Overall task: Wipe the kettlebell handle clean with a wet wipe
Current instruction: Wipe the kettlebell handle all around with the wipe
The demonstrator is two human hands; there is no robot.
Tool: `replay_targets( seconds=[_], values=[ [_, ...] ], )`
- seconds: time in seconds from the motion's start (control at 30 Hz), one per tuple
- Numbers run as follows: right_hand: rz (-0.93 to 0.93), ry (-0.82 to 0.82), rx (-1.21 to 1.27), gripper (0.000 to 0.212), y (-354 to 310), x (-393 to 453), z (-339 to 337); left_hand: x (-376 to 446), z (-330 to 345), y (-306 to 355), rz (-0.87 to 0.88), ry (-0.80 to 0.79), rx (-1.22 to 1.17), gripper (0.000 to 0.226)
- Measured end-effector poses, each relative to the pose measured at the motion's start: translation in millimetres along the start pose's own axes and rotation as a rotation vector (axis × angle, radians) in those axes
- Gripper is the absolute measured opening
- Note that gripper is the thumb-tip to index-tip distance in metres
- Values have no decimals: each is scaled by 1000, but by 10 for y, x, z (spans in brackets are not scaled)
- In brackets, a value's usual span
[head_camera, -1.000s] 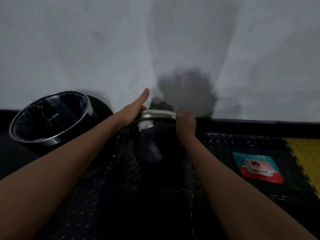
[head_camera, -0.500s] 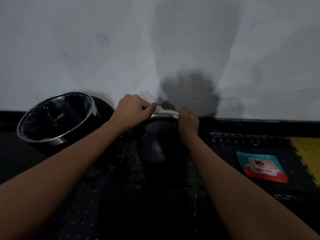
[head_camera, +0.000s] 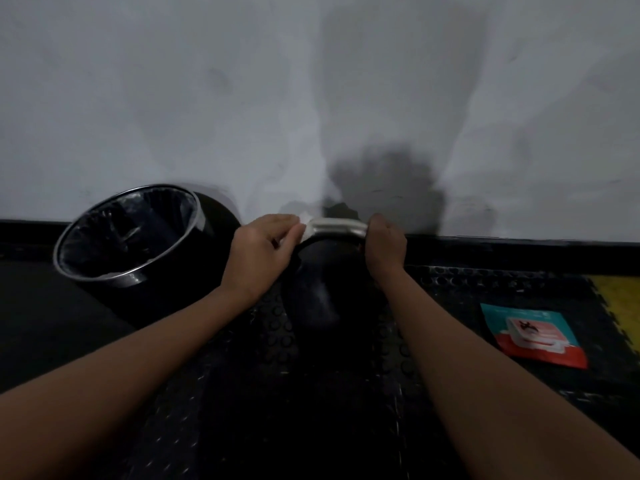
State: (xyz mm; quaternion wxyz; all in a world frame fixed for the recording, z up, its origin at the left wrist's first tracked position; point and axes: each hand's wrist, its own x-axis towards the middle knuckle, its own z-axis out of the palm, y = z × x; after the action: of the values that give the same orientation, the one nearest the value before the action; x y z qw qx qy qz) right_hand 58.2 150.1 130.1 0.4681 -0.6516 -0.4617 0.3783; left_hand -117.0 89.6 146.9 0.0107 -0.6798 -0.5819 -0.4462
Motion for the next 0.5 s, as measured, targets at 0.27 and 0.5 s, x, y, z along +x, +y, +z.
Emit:
replay_targets(
  seconds=[0.27, 0.5],
  values=[
    [29, 4, 0, 67, -24, -19, 12, -136, -6, -143, -133, -81, -6, 27],
    [25, -1, -21, 63, -8, -29, 3, -188, 49, -361, -402, -270, 34, 24]
  ],
)
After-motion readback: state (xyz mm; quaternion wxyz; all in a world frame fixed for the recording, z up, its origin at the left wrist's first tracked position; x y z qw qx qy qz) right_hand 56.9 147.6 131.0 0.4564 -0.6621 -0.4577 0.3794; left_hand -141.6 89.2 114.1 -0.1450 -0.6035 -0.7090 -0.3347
